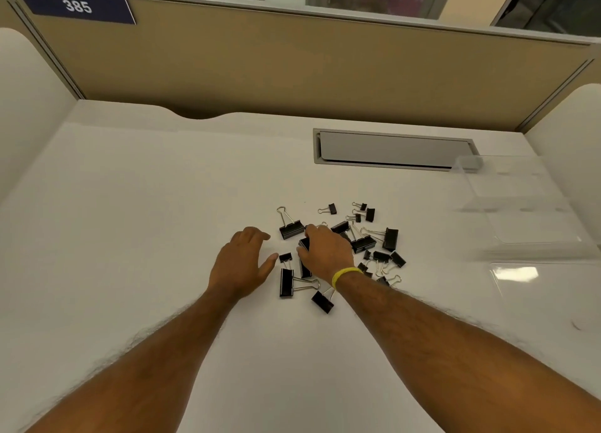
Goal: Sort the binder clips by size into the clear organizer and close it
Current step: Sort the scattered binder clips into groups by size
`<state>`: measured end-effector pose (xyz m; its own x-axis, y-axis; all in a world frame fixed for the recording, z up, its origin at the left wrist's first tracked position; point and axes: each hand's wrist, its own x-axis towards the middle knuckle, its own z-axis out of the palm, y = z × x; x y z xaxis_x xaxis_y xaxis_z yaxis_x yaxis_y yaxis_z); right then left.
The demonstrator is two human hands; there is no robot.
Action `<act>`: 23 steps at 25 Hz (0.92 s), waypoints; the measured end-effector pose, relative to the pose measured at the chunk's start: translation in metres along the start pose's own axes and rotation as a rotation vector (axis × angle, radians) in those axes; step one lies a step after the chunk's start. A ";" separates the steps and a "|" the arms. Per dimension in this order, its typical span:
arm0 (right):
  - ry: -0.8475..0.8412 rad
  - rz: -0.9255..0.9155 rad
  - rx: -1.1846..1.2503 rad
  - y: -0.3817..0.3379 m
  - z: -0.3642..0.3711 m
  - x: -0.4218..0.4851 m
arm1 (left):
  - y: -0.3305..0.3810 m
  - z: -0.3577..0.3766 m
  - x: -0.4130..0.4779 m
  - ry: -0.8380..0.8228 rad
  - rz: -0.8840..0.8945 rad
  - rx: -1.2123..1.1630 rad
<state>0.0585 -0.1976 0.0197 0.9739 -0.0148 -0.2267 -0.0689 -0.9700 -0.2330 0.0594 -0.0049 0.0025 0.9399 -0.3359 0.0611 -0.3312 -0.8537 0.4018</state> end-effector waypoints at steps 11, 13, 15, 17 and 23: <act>0.079 -0.043 0.055 0.002 -0.006 -0.009 | 0.009 0.012 0.007 0.099 -0.023 -0.157; 0.135 -0.089 0.145 0.001 -0.008 -0.016 | 0.020 0.010 0.009 0.116 -0.117 -0.359; 0.187 -0.163 0.250 -0.005 -0.010 -0.021 | 0.033 0.008 0.014 0.047 -0.289 -0.700; 0.204 -0.236 0.319 -0.011 -0.010 -0.022 | 0.041 0.009 0.019 -0.072 -0.441 -0.965; 0.154 -0.378 0.396 -0.014 -0.005 -0.013 | 0.032 0.006 0.017 -0.080 -0.571 -1.189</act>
<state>0.0478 -0.1851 0.0306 0.9649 0.2515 0.0751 0.2434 -0.7503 -0.6147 0.0647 -0.0399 0.0111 0.9013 -0.1048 -0.4203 0.4197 -0.0288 0.9072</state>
